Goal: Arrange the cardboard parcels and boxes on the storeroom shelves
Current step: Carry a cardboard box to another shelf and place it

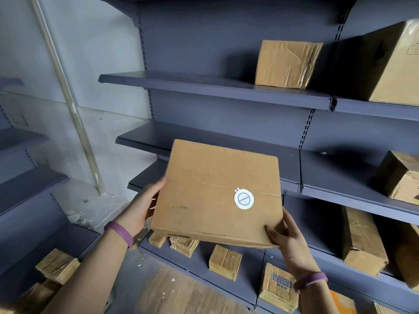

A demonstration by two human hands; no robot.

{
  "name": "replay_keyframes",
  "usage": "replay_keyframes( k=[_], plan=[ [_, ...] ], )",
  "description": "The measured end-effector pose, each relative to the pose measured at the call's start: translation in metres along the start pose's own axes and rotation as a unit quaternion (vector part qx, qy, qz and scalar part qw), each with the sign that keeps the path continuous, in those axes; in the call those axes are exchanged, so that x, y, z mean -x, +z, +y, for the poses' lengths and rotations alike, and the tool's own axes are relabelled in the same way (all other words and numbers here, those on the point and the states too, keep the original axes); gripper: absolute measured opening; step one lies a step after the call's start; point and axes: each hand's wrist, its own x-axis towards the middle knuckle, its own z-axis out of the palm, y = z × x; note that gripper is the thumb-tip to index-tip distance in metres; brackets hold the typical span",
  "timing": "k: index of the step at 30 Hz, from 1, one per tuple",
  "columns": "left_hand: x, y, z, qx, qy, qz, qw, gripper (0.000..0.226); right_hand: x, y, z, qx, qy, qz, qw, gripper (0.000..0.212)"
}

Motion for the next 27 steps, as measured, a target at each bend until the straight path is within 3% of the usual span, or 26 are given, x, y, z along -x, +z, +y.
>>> replay_keyframes(
  k=[2,5,8,12,13,15,19,23,27],
  plan=[
    [-0.002,0.004,0.004,-0.042,0.012,-0.002,0.999,0.070,0.003,-0.001,0.001,0.007,-0.004,0.001,1.000,0.059],
    [-0.003,0.013,0.004,-0.051,0.034,0.060,0.996,0.076,0.009,0.002,-0.003,0.021,-0.006,0.002,1.000,0.060],
    [-0.004,0.014,0.000,-0.041,0.090,0.096,0.990,0.056,0.012,0.007,-0.006,0.045,-0.013,0.011,0.999,0.066],
    [0.004,0.013,-0.004,-0.025,0.116,0.038,0.992,0.026,0.010,0.012,-0.010,0.067,-0.057,-0.013,0.996,0.098],
    [0.005,0.012,-0.004,-0.021,0.117,0.031,0.992,0.024,0.009,0.013,-0.010,0.060,-0.060,-0.016,0.996,0.097],
    [0.005,0.006,-0.008,-0.015,0.113,0.020,0.993,0.029,0.008,0.016,-0.011,0.021,-0.048,0.010,0.999,0.075],
    [0.002,-0.005,-0.022,-0.035,0.083,0.009,0.996,0.053,0.004,0.028,-0.012,0.012,-0.079,0.087,0.993,0.048],
    [0.001,-0.005,-0.028,-0.040,0.068,-0.008,0.997,0.054,0.002,0.030,-0.014,0.040,-0.116,0.065,0.990,0.067],
    [0.002,-0.007,-0.027,-0.039,0.067,-0.020,0.997,0.055,0.000,0.029,-0.013,0.054,-0.110,0.075,0.990,0.057]
  ],
)
